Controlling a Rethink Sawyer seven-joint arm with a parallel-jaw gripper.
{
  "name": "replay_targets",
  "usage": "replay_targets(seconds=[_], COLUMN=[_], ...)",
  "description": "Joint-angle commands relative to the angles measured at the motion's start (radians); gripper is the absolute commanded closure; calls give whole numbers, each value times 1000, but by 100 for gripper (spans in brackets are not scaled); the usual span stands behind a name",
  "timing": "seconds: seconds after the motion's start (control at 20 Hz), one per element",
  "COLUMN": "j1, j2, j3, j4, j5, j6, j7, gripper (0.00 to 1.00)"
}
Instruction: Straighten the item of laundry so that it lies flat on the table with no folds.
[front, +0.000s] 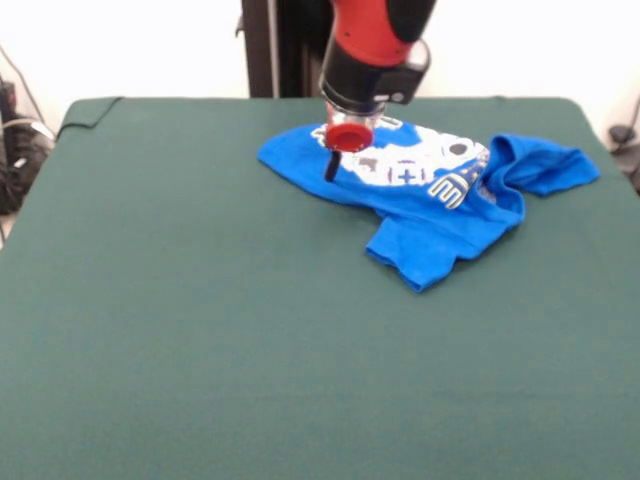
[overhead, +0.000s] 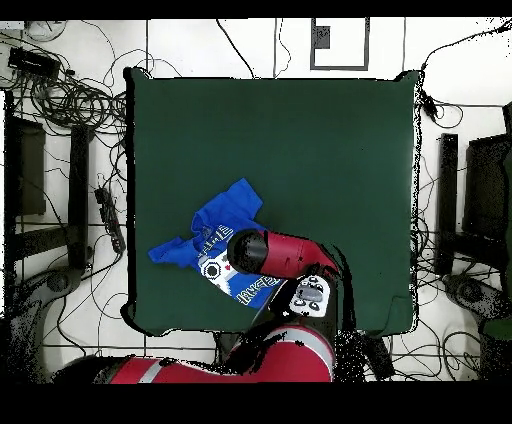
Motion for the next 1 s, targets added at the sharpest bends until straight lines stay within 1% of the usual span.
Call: replay_targets(seconds=[0.05,0.25,0.4,0.5,0.7,0.95,1.0], j1=[54,75,94,122,206,243,251], j2=[101,144,193,231,316,394,422], j3=[45,-8,-54,-104,-250,-361,-392], j4=[20,-8,-41,-70,-127,-159,-174], j5=[33,13,5,-5,-28,-32,-36], j6=[115,123,114,115,132,122,116], j7=[83,87,92,106,152,149,155], gripper=[0,0,0,0,0,0,0])
